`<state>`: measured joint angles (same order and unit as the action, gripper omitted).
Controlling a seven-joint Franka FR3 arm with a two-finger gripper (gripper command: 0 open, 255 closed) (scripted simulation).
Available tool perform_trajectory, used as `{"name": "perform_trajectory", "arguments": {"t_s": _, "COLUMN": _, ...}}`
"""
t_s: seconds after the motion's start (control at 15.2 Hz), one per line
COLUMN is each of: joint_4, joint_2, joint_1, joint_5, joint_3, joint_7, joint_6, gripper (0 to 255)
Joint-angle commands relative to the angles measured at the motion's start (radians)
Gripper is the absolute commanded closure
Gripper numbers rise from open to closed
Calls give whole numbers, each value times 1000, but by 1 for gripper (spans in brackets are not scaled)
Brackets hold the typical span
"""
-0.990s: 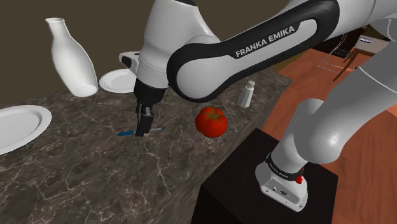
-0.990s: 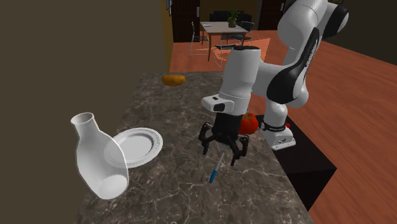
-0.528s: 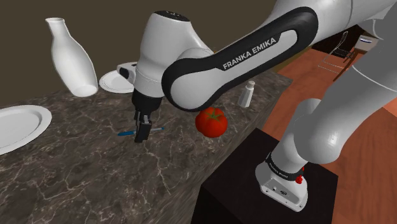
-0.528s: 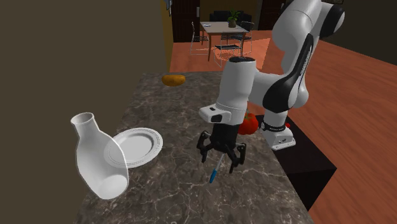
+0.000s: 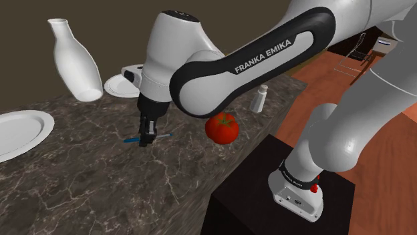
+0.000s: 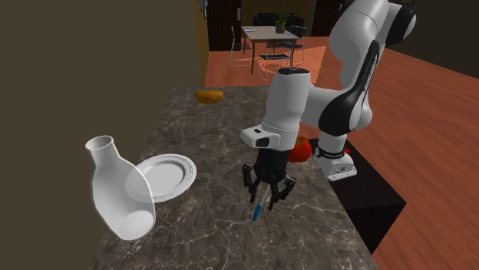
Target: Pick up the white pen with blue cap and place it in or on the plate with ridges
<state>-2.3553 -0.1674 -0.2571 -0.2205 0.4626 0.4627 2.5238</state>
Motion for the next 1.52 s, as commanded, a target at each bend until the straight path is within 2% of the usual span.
{"name": "perform_trajectory", "arguments": {"t_s": 0.0, "joint_4": -7, "joint_2": 5, "joint_1": 3, "joint_5": 1, "joint_3": -3, "joint_7": 1, "joint_6": 0, "gripper": 255}}
{"name": "perform_trajectory", "arguments": {"t_s": 0.46, "joint_4": -5, "joint_2": 7, "joint_1": 3, "joint_5": 2, "joint_3": -2, "joint_7": 0, "joint_6": -1, "gripper": 255}}
{"name": "perform_trajectory", "arguments": {"t_s": 1.45, "joint_4": 122, "joint_2": -83, "joint_1": 6, "joint_5": -9, "joint_3": -28, "joint_7": -1, "joint_6": -213, "gripper": 255}}
